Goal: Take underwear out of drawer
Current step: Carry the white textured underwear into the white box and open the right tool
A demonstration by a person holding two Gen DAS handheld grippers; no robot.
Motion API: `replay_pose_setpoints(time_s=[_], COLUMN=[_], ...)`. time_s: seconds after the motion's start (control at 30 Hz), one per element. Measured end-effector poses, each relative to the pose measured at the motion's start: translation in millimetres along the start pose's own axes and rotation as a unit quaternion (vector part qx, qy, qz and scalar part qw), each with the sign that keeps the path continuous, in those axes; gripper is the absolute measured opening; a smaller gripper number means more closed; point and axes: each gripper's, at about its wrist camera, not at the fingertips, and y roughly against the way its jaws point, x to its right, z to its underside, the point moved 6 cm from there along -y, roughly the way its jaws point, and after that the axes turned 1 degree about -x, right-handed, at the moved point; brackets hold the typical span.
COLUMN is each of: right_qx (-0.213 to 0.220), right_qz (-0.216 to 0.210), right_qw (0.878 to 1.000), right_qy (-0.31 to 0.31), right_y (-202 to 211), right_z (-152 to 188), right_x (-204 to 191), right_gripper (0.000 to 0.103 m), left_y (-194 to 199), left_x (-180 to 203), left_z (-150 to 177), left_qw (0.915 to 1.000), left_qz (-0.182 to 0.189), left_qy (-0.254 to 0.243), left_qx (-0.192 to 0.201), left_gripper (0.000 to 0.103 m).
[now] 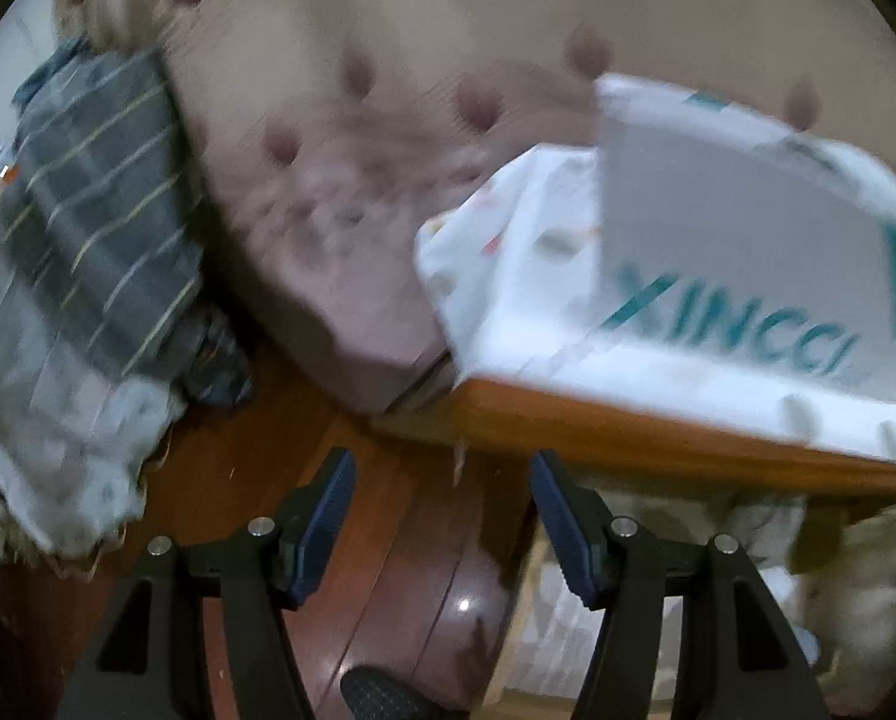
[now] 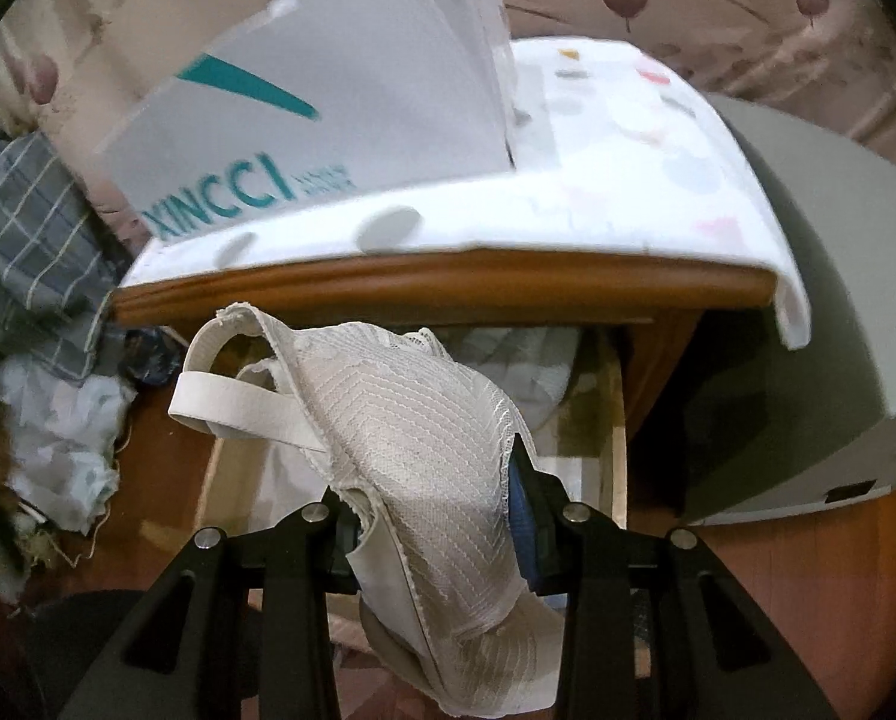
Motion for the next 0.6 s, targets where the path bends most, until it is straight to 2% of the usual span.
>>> replay_pose_setpoints(time_s=[0.13, 0.27, 0.47, 0.6], right_qx=[0.009, 0.030, 0.096, 0.135], right_qz=[-0.012, -0.024, -0.026, -0.008], right_qw=[1.000, 0.999, 0.993, 0.987], right_qy=[0.015, 0.027, 0.064, 0.087], right_y=[36, 76, 131, 142], right_z=[-18, -52, -130, -189], right_x=[-12, -28, -61, -81], right_gripper=[0.033, 0.033, 0.033, 0.033], left_y=[-27, -38, -27, -25], left_x=[-21, -32, -45, -52], left_z=[25, 37, 30, 28], left_qw=[0.9983, 0.9965, 0.9943, 0.9940], left_qz=[-0.036, -0.057, -0.088, -0.091], left_qy=[0.041, 0.053, 0.059, 0.060], left_qx=[-0.018, -0.030, 0.012, 0.012], left_gripper=[0.062, 0.062, 0.062, 0.062])
